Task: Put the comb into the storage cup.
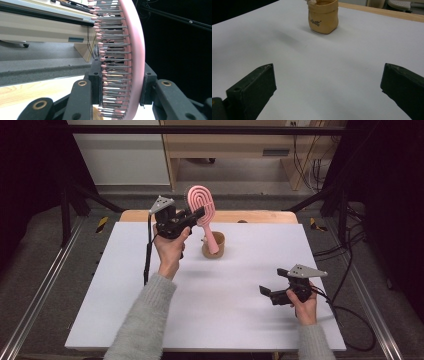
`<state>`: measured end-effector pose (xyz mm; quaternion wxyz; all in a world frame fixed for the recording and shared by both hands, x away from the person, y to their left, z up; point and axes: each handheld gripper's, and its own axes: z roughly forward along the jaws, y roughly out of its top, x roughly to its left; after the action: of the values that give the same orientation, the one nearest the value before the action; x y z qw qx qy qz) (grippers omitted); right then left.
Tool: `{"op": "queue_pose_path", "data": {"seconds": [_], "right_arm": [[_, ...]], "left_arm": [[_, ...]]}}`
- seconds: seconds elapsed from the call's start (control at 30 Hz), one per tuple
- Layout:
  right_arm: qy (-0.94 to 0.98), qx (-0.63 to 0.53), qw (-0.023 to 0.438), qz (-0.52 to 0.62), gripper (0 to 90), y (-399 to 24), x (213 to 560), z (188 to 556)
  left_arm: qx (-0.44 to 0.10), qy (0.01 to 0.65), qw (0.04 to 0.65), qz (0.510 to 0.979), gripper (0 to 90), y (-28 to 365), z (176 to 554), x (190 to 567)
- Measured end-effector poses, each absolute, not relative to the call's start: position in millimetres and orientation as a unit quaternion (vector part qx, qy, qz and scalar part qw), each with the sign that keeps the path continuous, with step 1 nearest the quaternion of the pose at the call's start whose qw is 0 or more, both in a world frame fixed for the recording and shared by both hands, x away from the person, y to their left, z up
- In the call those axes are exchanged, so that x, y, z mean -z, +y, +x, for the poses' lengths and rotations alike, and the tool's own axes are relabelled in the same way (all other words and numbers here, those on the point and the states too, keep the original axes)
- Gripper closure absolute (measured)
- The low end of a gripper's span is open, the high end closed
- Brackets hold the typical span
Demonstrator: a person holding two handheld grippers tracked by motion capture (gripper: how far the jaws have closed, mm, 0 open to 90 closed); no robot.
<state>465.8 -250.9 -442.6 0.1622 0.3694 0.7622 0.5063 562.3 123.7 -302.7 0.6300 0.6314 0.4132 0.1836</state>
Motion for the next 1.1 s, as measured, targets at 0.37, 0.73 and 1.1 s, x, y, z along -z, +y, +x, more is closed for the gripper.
{"op": "queue_pose_path", "data": {"seconds": [0.37,0.73,1.1], "right_arm": [[0.762,-0.508,0.161,0.368,0.2,-251,442,466],[0.762,-0.508,0.16,0.368,0.3,-251,443,466],[0.763,-0.508,0.159,0.367,0.2,-250,443,466]], "left_arm": [[-0.187,0.42,0.631,0.625,63.3,119,575,304],[-0.19,0.431,0.627,0.621,63.3,116,587,310],[-0.196,0.434,0.625,0.618,63.3,111,599,312]]}}
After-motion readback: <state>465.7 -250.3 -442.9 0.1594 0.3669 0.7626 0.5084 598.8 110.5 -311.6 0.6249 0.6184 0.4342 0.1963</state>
